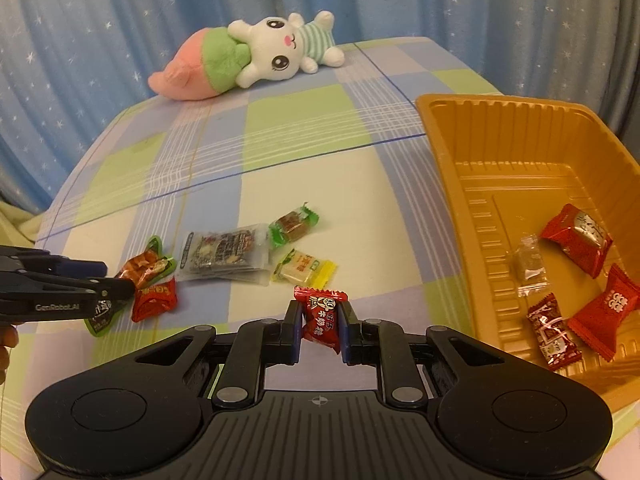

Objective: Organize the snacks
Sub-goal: 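Grasp a red candy packet with the right gripper while the left grasps the black-green snack bar, then carry the snack bar and red packet over the orange tray with both grippers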

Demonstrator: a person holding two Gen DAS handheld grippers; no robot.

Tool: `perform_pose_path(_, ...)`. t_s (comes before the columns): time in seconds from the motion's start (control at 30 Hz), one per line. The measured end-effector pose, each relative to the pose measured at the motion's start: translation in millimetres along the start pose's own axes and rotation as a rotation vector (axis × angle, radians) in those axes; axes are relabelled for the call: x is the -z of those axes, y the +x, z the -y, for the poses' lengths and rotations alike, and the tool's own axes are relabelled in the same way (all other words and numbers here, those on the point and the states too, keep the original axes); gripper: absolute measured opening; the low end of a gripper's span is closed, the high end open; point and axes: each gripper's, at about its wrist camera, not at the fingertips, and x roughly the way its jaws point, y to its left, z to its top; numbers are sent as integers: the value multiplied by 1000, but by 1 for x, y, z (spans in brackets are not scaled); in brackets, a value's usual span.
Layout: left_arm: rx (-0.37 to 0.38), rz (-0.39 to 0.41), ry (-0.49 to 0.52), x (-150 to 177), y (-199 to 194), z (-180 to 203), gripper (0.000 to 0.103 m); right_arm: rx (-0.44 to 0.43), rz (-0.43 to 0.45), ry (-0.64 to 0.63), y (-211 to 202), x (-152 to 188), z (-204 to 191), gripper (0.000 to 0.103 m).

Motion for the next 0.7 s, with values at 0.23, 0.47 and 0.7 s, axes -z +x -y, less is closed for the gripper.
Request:
perform_pose_path(0.23, 23, -3, -11, -4, 7, 3, 33, -2, -3, 7, -2, 0, 1, 19)
perform_pose_path(0.47, 15, 18, -28, -2, 5, 0, 28, -10, -2, 4, -2, 1, -2, 19)
perform_pose_path(0.7, 30, 17, -59, 8, -6, -4, 24, -22, 1, 0, -5, 2, -3, 19)
